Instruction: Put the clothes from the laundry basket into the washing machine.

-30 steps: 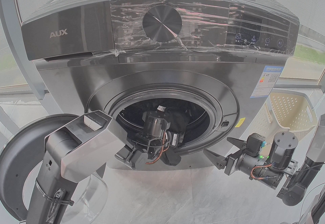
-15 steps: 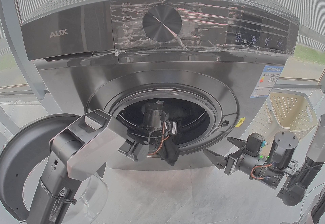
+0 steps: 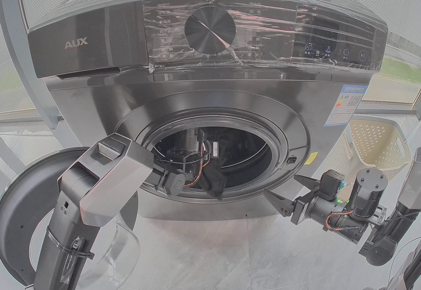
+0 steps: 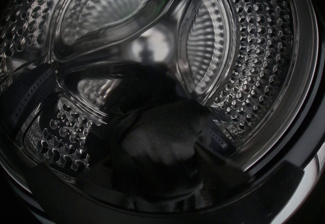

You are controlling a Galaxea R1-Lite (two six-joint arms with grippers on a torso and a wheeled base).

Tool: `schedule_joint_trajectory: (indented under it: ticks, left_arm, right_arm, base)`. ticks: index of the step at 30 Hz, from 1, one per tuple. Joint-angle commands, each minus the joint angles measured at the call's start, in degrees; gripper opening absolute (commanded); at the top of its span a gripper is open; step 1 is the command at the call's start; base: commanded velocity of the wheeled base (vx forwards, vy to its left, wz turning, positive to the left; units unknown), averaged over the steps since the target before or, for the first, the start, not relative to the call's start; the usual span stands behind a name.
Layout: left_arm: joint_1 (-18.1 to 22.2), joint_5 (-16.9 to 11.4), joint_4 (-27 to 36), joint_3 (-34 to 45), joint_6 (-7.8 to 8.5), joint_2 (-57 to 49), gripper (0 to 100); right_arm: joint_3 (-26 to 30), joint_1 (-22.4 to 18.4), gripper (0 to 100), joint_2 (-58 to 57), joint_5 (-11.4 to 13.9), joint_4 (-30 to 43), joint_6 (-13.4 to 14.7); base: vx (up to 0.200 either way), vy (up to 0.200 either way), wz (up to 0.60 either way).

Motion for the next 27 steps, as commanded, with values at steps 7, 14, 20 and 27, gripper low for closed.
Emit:
schedule_joint_trajectory:
  ticks: [7,14,20,27]
  left_arm:
    - [-2.90,-0.01,3.80,10.38,-0.36,-7.09,100]
    - [-4.75,-0.10,3.27,13.63,-0.28,-5.95,100]
    - [-4.40,-0.10,2.65,12.75,-0.19,-2.26,100]
    - [-4.05,-0.01,2.13,13.02,0.07,-0.50,100]
  right_arm:
    - [-0.69,-0.57,100,-0.26,0.08,-0.03,0.02]
    - [-0.69,-0.30,100,-0.35,0.08,-0.03,0.02]
    - [-0.69,-0.57,100,-0.70,0.16,-0.03,0.02]
    - [-0.78,-0.57,100,-0.70,0.16,-0.03,0.02]
  base:
    - [0.000,0.000,0.00]
    - [0.000,0.000,0.00]
    - [0.000,0.000,0.00]
    - [0.000,0.000,0.00]
